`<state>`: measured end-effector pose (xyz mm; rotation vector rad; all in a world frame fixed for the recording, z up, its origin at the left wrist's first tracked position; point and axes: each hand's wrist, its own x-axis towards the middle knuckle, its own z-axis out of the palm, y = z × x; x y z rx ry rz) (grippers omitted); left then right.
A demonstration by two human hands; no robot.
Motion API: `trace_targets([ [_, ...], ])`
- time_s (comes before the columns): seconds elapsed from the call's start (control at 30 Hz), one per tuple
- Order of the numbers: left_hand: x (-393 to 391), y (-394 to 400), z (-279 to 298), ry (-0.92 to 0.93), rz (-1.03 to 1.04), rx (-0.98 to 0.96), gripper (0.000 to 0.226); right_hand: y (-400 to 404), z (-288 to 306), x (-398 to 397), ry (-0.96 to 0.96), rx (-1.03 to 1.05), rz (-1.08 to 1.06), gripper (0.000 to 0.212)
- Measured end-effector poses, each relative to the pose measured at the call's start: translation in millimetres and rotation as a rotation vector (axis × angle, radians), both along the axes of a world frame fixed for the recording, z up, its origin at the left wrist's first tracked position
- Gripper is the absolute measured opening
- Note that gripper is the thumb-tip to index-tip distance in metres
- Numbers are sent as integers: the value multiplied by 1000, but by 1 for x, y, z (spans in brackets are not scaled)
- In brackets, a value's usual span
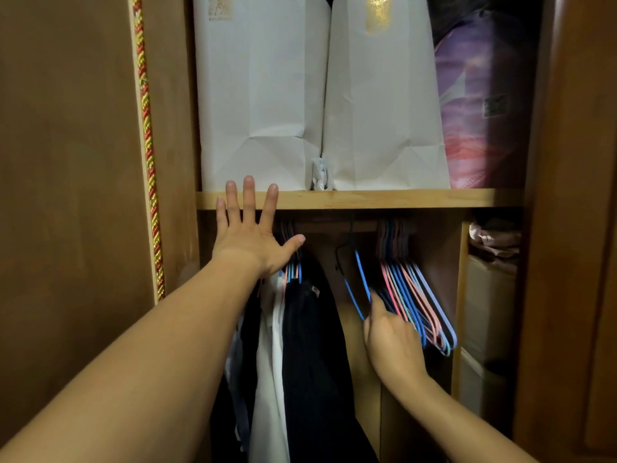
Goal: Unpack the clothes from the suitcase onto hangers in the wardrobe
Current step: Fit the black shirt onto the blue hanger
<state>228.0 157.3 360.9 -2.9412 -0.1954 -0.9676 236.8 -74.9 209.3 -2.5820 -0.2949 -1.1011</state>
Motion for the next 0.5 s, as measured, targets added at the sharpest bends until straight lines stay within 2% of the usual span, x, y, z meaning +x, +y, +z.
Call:
trace_targets([
  [0.13, -2, -28, -14, -167, 29, -70, 105, -30, -57, -48, -56, 10, -61, 50],
  [0.23, -10, -85, -82, -306, -248, -294, 91, -68, -128, -105, -24, 25, -42, 45],
  [0.33, -42, -156, -218, -141, -518, -439, 81, -115, -201, -196, 114, 23, -26, 43],
  [0.4, -67, -185, -303, 3, -588, -519, 79, -145, -247, -255, 202, 36, -41, 36],
  [0.43, -82, -204, -346, 100, -617, -529, 78, -163, -273, -292, 261, 49, -88, 31],
  [0.5, -110, -230, -415, 332, -683, -422, 73, -194, -313, -360, 415, 129, -169, 29],
])
